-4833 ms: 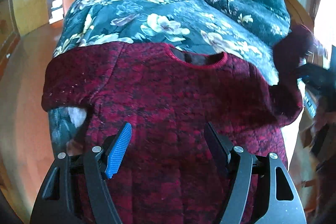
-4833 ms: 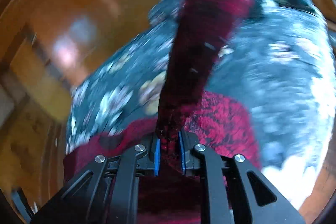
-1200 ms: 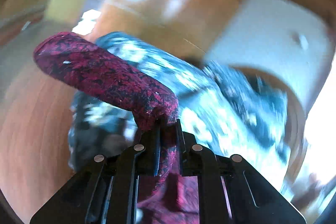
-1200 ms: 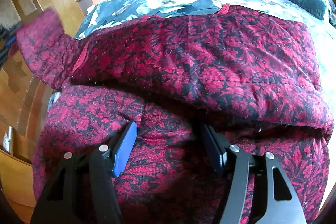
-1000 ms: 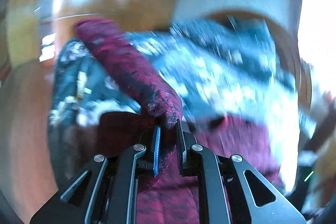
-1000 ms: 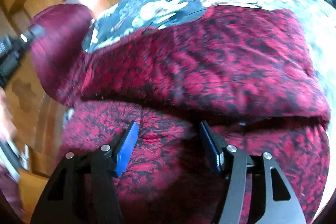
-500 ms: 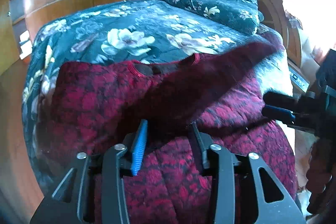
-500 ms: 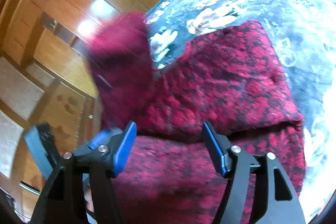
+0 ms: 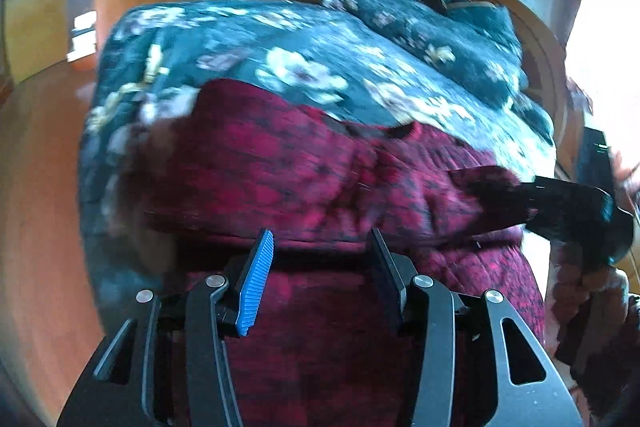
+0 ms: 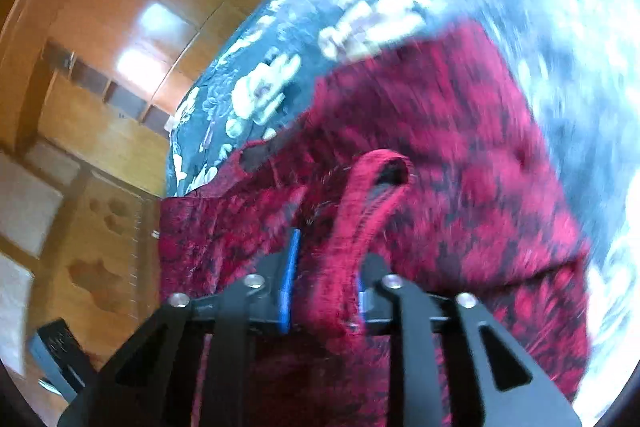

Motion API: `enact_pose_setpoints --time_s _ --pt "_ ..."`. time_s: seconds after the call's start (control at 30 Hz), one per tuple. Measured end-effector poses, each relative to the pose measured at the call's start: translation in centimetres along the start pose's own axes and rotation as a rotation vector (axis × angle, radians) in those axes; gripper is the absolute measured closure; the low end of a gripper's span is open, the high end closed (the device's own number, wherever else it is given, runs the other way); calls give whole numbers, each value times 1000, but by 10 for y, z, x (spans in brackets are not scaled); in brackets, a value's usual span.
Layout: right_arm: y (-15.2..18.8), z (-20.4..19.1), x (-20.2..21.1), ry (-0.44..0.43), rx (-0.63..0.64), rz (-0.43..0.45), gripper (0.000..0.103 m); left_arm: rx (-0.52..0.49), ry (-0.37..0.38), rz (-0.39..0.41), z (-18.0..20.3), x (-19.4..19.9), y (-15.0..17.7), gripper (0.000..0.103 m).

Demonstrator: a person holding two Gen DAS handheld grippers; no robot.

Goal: Fold small clothes
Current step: 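Grasp the side edge with the right gripper and fold it inward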

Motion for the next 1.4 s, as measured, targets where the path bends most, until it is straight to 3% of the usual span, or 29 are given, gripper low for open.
enact_pose_setpoints --time_s 0.1,0.2,0.4,0.5,0.63,0.7,0.8,0.83,0.9,0.93,1.03,1.17,1.4 --pt "-29 -35 32 38 244 116 85 62 -18 34 -20 8 -17 55" --pt "-43 -37 36 75 333 136 85 118 -34 50 -36 8 -31 55" --pt "-28 45 -15 175 176 -14 85 182 -120 26 -61 -15 -57 55" --pt "-18 77 -17 187 98 -27 85 213 -133 8 -74 -32 -72 43" --pt "-10 90 -20 181 73 -38 85 257 -123 -43 -83 -59 -82 42" --pt "-11 91 -24 188 77 -43 84 244 -187 -83 -88 -77 -80 42" --pt "-10 94 -27 182 62 -48 84 176 -367 -170 -100 -106 -64 44" --pt "-10 95 -27 172 56 -54 83 159 -383 -163 -99 -107 -63 44" --pt "-12 96 -18 182 52 -59 70 124 -410 -122 -93 -98 -65 44" --pt "-14 96 -13 193 60 -49 61 115 -419 -100 -91 -90 -67 44" --pt "-24 90 13 253 106 15 55 94 -421 2 -83 -64 -77 44" --pt "-27 59 34 241 190 73 55 21 -371 92 -56 -46 -90 44" --pt "-14 41 -12 240 217 -23 55 -56 -339 32 -29 -80 -80 44"
Point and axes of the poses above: each gripper's, at about its wrist camera, not at the fingertips, and x roughly against the way its jaws point, z to its right, y to its underside, the point moved 9 cm from there along -x, roughly the way its jaws point, and after that the axes turned 5 degrees about x, right-handed, at the moved point
